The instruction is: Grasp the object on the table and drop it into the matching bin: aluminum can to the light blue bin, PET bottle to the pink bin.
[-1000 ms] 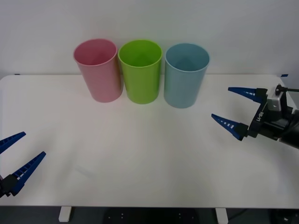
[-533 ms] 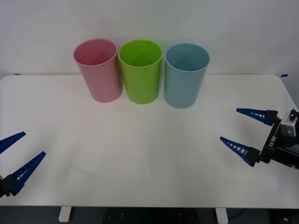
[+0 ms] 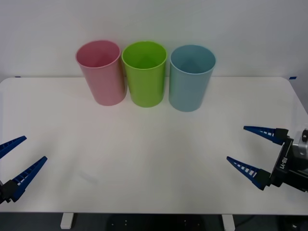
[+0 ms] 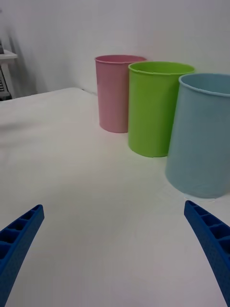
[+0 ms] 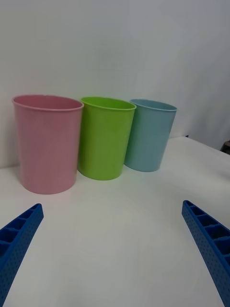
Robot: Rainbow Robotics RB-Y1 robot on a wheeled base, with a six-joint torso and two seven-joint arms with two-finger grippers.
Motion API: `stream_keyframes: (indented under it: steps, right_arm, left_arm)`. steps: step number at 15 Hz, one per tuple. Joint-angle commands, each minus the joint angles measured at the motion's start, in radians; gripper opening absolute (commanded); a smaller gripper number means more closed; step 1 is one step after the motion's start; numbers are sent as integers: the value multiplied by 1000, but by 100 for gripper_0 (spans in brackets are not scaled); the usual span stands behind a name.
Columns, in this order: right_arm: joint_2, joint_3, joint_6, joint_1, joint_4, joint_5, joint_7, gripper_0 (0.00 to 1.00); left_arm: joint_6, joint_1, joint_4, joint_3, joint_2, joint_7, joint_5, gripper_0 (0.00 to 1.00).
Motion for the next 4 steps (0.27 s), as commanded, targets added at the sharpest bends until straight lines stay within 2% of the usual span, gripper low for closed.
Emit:
stream_keyframes:
  steps: [1, 4]
  right_arm:
    - [4, 13, -1, 19, -1, 1, 1, 100]
    - [4, 13, -1, 19, -1, 1, 1, 100]
  left_arm:
    - [0, 0, 0, 0, 0, 0, 0, 100]
    - [0, 0, 0, 0, 0, 0, 0, 100]
